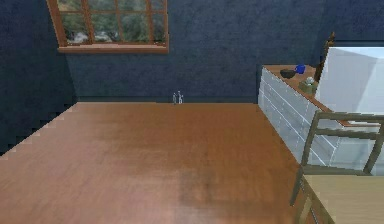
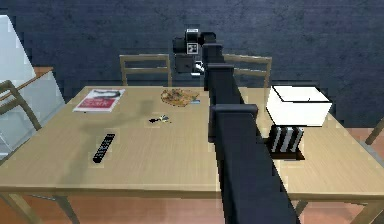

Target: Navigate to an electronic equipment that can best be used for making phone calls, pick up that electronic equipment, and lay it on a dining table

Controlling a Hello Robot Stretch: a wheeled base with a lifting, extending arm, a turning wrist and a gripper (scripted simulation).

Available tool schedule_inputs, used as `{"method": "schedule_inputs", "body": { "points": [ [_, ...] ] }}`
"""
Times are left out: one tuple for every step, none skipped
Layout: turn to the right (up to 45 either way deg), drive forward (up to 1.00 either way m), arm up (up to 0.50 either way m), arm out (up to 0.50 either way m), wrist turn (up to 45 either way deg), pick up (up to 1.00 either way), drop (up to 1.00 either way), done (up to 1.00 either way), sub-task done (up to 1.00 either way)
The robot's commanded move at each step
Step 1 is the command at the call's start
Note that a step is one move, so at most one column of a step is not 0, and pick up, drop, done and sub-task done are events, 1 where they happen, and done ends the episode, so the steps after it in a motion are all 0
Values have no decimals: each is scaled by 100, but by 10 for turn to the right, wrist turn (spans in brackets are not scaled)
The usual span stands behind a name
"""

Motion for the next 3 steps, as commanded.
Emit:
{"method": "schedule_inputs", "body": {
  "points": [
    [0, 0, -4, 0, 0, 0, 0, 0, 0],
    [0, 0, -32, 0, 0, 0, 0, 0, 0],
    [0, 0, 0, 0, 0, 0, 100, 0, 0]
  ]
}}
